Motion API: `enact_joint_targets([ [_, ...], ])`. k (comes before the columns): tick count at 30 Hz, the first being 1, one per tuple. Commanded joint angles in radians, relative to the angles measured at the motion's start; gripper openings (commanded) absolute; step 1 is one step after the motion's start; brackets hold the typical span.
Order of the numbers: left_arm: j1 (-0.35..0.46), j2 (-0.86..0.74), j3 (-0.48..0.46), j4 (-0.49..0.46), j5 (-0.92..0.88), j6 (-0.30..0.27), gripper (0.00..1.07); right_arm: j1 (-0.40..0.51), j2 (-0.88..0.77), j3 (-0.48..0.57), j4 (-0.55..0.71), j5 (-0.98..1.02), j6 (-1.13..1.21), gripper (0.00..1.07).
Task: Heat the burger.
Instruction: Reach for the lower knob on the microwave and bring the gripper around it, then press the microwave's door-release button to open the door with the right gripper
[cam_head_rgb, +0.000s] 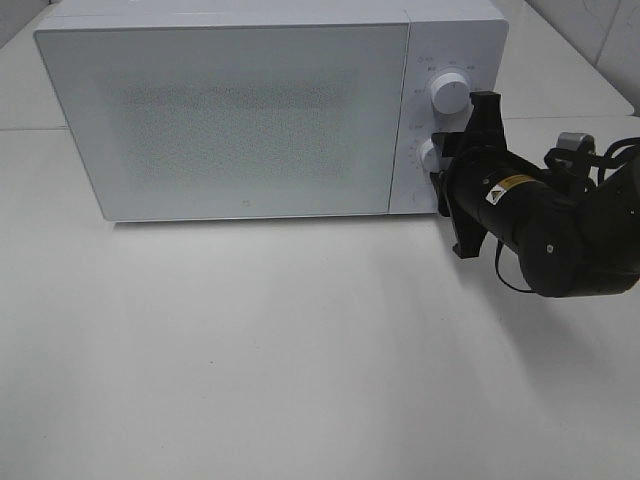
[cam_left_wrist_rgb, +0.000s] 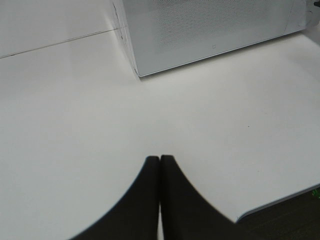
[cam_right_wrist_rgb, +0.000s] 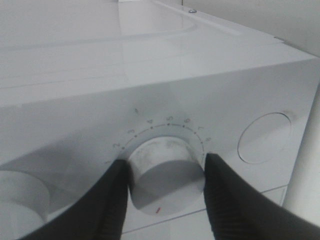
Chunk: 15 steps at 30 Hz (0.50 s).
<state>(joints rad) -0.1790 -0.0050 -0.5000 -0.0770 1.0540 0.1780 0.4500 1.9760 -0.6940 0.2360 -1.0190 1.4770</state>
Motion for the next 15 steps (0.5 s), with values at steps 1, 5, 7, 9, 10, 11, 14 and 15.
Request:
enact_joint_targets([
  [1, 0.002, -0.02, 0.002, -0.005, -0.013, -0.005, 0.0, 0.006, -0.027, -0.032, -0.08, -0.154, 0.015, 0.05],
  [5, 0.002, -0.02, 0.002, -0.005, -0.013, -0.005, 0.0, 0.006, -0.027, -0.032, -0.08, -0.16, -0.025, 0.27],
  [7, 0.002, -0.02, 0.002, -0.005, -0.013, -0.005, 0.0, 0.006, -0.027, -0.028, -0.09, -0.165, -0.074, 0.48],
  [9, 0.002, -0.02, 0.002, -0.005, -0.013, -0.005, 0.0, 0.006, -0.029, -0.024, -0.098, -0.166, -0.085, 0.54],
  [10, 0.002, -0.02, 0.002, -0.005, -0.013, -0.005, 0.0, 0.006, -0.029, -0.024, -0.098, -0.166, -0.085, 0.54],
  [11, 0.002, -0.02, 0.002, -0.005, -0.013, -0.005, 0.0, 0.006, -0.033, -0.007, -0.118, -0.165, -0.119, 0.68],
  [14, 0.002, -0.02, 0.002, -0.005, -0.013, -0.005, 0.0, 0.006, -0.033, 0.007, -0.151, -0.166, -0.129, 0.71],
  [15, 0.002, -0.02, 0.002, -0.005, -0.013, -0.005, 0.0, 0.006, -0.033, 0.023, -0.18, -0.165, -0.137, 0.71],
])
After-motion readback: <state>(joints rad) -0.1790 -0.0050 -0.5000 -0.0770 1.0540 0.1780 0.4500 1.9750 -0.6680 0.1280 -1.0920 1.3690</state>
